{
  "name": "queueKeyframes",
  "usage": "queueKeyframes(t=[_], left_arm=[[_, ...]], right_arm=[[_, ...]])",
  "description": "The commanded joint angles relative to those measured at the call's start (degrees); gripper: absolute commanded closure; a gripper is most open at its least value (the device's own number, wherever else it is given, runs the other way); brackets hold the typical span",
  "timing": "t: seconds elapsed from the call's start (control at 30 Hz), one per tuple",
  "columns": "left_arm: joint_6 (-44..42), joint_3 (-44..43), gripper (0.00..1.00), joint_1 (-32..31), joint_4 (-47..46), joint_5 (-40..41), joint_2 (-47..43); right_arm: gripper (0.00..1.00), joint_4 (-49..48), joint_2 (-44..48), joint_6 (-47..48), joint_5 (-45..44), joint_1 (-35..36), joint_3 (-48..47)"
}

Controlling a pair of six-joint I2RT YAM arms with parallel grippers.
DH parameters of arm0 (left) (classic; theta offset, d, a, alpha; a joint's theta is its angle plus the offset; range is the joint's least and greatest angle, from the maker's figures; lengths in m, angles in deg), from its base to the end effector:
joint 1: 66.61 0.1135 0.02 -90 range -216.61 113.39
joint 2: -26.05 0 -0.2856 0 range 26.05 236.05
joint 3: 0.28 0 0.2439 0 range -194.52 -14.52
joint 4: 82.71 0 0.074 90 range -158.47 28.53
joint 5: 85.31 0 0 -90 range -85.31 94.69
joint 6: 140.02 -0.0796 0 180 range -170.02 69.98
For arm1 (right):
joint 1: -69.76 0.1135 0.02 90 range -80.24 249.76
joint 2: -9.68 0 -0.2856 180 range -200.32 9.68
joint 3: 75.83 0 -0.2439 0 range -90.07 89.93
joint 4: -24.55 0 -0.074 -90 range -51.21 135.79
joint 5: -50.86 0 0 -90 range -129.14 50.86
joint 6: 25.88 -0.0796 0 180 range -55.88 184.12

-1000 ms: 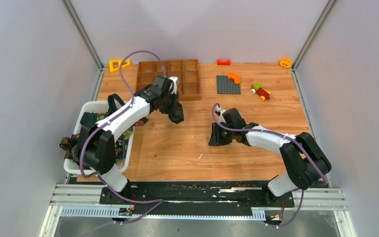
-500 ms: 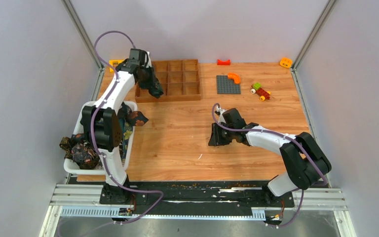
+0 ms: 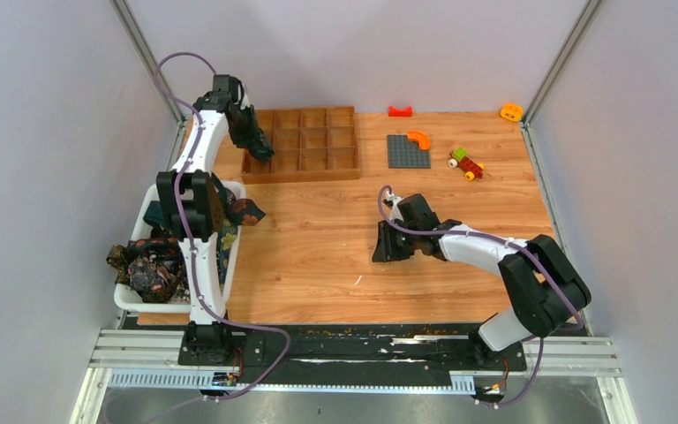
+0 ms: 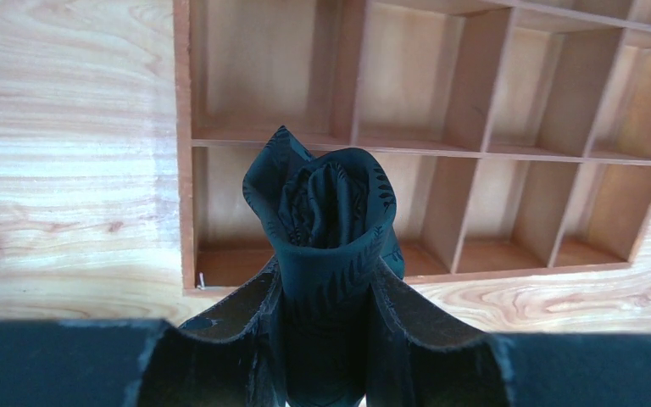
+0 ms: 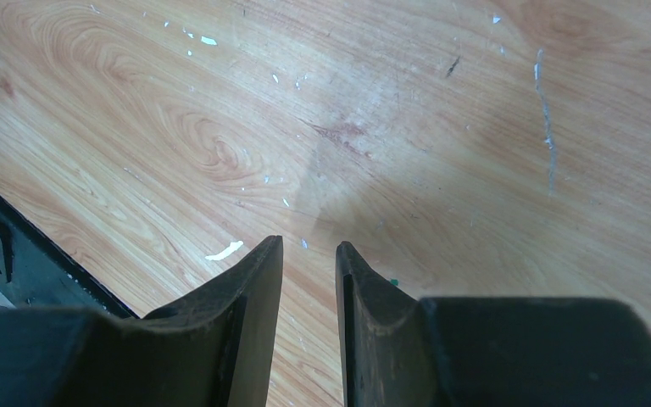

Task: Roll the ties
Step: Place the tie in the storage box.

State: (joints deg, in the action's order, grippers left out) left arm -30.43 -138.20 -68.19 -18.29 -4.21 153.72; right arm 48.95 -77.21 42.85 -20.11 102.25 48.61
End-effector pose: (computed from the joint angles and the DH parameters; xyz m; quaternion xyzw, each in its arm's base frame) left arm 0.5234 -0.0268 0.2592 -0.1249 0.9407 -0.1289 0.2879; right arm 0.2365 0.1814 0.1485 -0.1406 0.9332 0.2723 0.1878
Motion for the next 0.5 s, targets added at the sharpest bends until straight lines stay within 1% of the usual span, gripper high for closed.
queueKeyframes(t=[0.0, 0.13, 0.33, 0.47], left_arm=[[0.3, -3.3, 0.78, 1.4, 1.2, -2.5, 2.8], [0.8, -3.4, 0.78, 3.4, 2.1, -2.8, 5.3], [0.9, -1.0, 0.79, 3.4, 0.8, -1.4, 6.3], [1.1, -2.0, 0.79, 3.4, 0.4, -0.7, 7.8]], right_arm=[[0.7, -2.2, 0.0, 1.0, 0.7, 0.1, -1.8], [0.7, -2.2, -0.2, 1.1, 0.7, 0.1, -1.9], [0.7, -2.1, -0.2, 1.1, 0.7, 0.1, -1.9], [0.7, -2.2, -0.2, 1.1, 0.8, 0.1, -1.9]])
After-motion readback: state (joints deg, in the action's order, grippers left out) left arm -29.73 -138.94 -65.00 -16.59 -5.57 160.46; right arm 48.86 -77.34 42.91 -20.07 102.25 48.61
